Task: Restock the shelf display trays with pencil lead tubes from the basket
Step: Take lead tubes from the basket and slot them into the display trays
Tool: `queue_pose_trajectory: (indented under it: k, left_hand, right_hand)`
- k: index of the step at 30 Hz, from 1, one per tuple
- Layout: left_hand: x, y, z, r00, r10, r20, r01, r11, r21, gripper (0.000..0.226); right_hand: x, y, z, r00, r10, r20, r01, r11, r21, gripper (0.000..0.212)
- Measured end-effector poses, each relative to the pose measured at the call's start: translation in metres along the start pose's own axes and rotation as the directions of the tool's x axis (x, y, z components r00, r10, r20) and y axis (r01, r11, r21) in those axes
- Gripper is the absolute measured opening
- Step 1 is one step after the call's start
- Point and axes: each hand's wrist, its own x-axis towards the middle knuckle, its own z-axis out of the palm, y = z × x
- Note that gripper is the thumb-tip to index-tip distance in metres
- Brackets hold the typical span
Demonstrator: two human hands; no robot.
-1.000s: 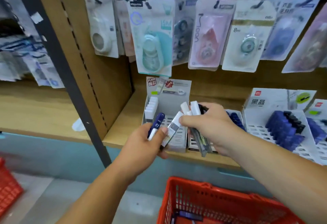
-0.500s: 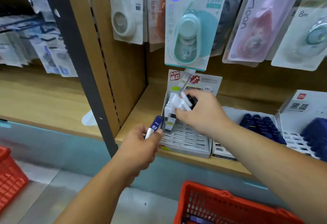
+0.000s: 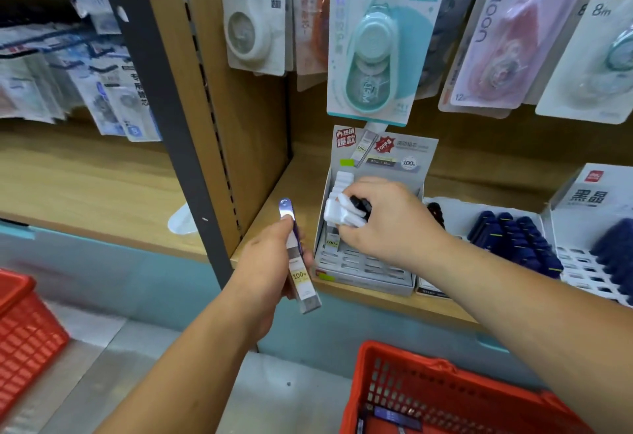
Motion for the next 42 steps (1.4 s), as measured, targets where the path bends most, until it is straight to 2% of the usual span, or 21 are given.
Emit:
queue_pose_trajectory:
  k: [3, 5, 7, 10, 16, 20, 22, 24, 27, 30, 33, 36, 40, 42]
  left_hand:
    - [0.003, 0.001, 0.002, 0.999, -0.038, -0.022, 0.038, 0.999, -0.002, 0.030]
    - [0.005, 0.000, 0.001, 1.000, -0.021, 0.000, 0.021, 1.000, 0.000, 0.026]
    - [0.006, -0.002, 0.003, 0.999, 0.029, 0.031, -0.029, 1.000, -0.002, 0.024]
    - [0.006, -0.003, 0.008, 0.990, 0.103, 0.093, -0.099, 0.994, -0.051, 0.022]
    - [0.001, 0.000, 0.017, 0.965, 0.143, 0.218, -0.121, 0.986, -0.112, 0.024]
    - [0.002, -0.002, 0.019, 0.973, 0.128, 0.193, -0.102, 0.985, -0.141, 0.031]
    - [0.006, -0.003, 0.017, 0.982, 0.133, 0.134, -0.110, 0.980, -0.164, 0.036]
    - [0.008, -0.006, 0.015, 0.984, 0.163, 0.074, -0.154, 0.982, -0.108, 0.032]
    - [0.001, -0.012, 0.018, 0.972, 0.197, 0.129, -0.201, 0.979, 0.019, 0.025]
    - [-0.010, -0.014, 0.027, 0.947, 0.202, 0.248, -0.213, 0.977, 0.016, 0.022]
    - [-0.011, -0.012, 0.026, 0.937, 0.231, 0.261, -0.250, 0.967, 0.040, 0.021]
    - [-0.008, -0.009, 0.016, 0.937, 0.220, 0.272, -0.255, 0.962, 0.100, 0.024]
    - [-0.007, -0.008, 0.004, 0.933, 0.179, 0.311, -0.253, 0.942, 0.218, 0.024]
    - [-0.006, -0.006, 0.000, 0.930, 0.160, 0.330, -0.244, 0.942, 0.232, 0.021]
  right_hand:
    - [-0.003, -0.001, 0.002, 1.000, -0.021, 0.006, 0.021, 1.000, -0.015, 0.012]
    - [-0.004, -0.002, -0.003, 0.995, 0.075, -0.059, -0.070, 0.994, 0.082, 0.010]
    - [-0.009, -0.005, -0.011, 0.977, 0.198, -0.078, -0.172, 0.952, 0.254, 0.015]
    - [-0.021, -0.012, -0.019, 0.962, 0.259, 0.086, -0.269, 0.854, 0.445, 0.021]
    - [-0.024, -0.011, -0.024, 0.934, 0.262, 0.244, -0.352, 0.793, 0.498, 0.022]
    - [-0.027, -0.006, -0.025, 0.903, 0.250, 0.350, -0.414, 0.726, 0.550, 0.022]
    - [-0.027, -0.005, -0.025, 0.906, 0.291, 0.308, -0.420, 0.711, 0.564, 0.024]
    - [-0.026, -0.003, -0.025, 0.902, 0.371, 0.220, -0.425, 0.682, 0.595, 0.022]
    - [-0.023, -0.002, -0.023, 0.865, 0.476, 0.157, -0.438, 0.564, 0.700, 0.024]
    - [-0.023, -0.010, -0.016, 0.833, 0.530, 0.161, -0.409, 0.391, 0.824, 0.022]
    - [-0.025, -0.018, -0.011, 0.815, 0.546, 0.194, -0.392, 0.273, 0.878, 0.021]
    - [-0.022, -0.017, -0.017, 0.822, 0.545, 0.166, -0.398, 0.342, 0.851, 0.024]
    - [-0.017, -0.012, -0.036, 0.900, 0.435, 0.042, -0.352, 0.666, 0.658, 0.025]
    - [-0.017, -0.010, -0.039, 0.916, 0.401, 0.011, -0.319, 0.711, 0.627, 0.022]
